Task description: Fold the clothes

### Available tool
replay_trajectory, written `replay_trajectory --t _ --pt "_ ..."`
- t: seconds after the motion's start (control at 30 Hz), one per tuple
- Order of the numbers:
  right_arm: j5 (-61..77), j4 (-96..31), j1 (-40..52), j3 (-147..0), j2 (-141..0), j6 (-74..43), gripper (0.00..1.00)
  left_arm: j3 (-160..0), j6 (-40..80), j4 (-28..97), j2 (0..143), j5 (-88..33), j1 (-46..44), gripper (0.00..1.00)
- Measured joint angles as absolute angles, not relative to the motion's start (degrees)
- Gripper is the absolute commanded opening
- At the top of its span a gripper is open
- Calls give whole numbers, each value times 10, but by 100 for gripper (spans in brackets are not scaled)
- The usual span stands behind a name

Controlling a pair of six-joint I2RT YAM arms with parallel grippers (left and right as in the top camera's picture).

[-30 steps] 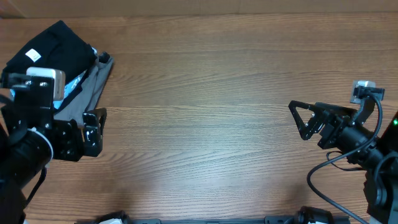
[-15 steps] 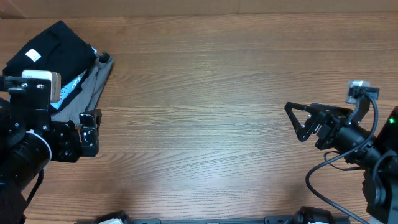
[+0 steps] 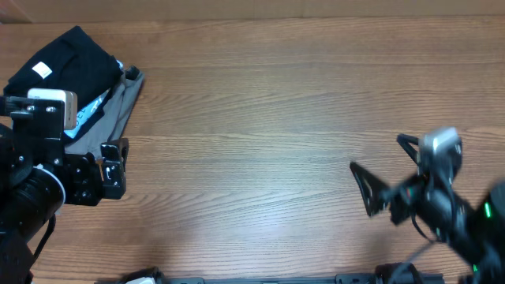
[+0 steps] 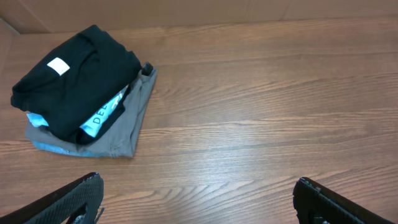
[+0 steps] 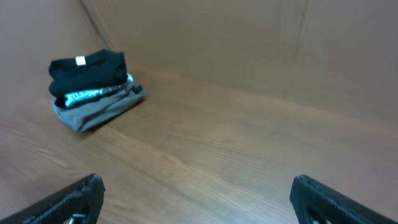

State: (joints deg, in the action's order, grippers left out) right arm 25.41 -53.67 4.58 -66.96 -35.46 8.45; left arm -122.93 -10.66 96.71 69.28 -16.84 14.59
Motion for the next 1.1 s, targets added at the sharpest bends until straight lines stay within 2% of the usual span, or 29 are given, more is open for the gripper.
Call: replay_trajectory --t 0.23,0.5,0.67,0.87,1.1 --pt "221 -445 48 -515 -220 127 100 -1229 -107 967 693 -168 146 100" --pt "211 -398 24 -299 -110 136 100 -1229 -107 967 693 -168 146 100" --pt "209 -319 19 -183 -49 136 100 -1229 -107 967 693 -168 146 100" --pt "213 -220 19 -80 -10 135 100 -1229 -107 967 693 -167 146 100" --pt "232 -116 19 -46 -8 135 100 -1229 -107 967 693 -167 146 100"
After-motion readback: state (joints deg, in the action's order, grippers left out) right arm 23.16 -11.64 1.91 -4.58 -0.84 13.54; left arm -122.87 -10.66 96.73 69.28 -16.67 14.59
